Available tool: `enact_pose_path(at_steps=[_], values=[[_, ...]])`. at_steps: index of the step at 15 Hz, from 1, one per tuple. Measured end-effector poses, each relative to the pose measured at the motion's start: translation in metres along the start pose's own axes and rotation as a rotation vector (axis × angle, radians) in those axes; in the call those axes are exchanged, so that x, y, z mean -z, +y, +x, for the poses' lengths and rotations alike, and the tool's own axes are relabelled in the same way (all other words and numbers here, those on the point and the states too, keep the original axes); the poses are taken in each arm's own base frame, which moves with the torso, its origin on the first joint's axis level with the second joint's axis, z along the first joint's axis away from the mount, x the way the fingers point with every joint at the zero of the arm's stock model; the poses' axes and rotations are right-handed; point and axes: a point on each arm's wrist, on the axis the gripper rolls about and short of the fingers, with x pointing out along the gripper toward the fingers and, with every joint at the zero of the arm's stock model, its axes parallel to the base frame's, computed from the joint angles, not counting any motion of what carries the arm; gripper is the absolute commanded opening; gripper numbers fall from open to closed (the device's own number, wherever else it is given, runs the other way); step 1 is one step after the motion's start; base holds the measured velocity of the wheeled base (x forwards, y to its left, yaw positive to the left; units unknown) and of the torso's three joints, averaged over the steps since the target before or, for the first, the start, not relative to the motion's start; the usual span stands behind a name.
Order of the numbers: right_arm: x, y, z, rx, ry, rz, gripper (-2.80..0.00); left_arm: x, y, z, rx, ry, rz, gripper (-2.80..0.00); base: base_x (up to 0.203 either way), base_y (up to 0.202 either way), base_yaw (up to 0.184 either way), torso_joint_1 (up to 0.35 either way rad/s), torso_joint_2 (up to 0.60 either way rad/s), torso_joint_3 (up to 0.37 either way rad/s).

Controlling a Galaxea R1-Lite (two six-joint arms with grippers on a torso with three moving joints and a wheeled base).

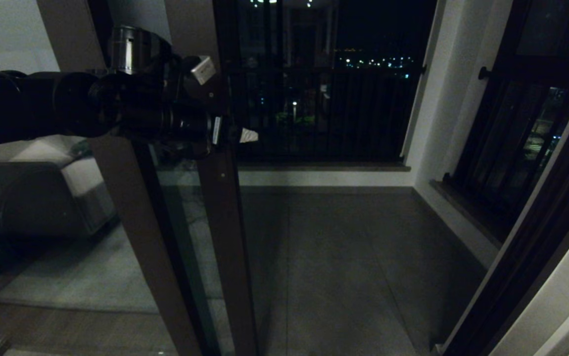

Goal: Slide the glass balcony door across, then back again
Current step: Close the slid door

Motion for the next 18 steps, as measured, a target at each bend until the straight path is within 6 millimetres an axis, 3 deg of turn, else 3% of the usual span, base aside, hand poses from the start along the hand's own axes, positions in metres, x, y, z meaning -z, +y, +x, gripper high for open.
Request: enact_pose_path(at_steps=[18], values=[[0.0,0.0,0.0,0.0,0.0,0.0,-2.8,-0.005,-0.042,0.024,0.079,-0.006,0.038,0.0,0.0,0.0,0.0,0.0,0.0,0.0]])
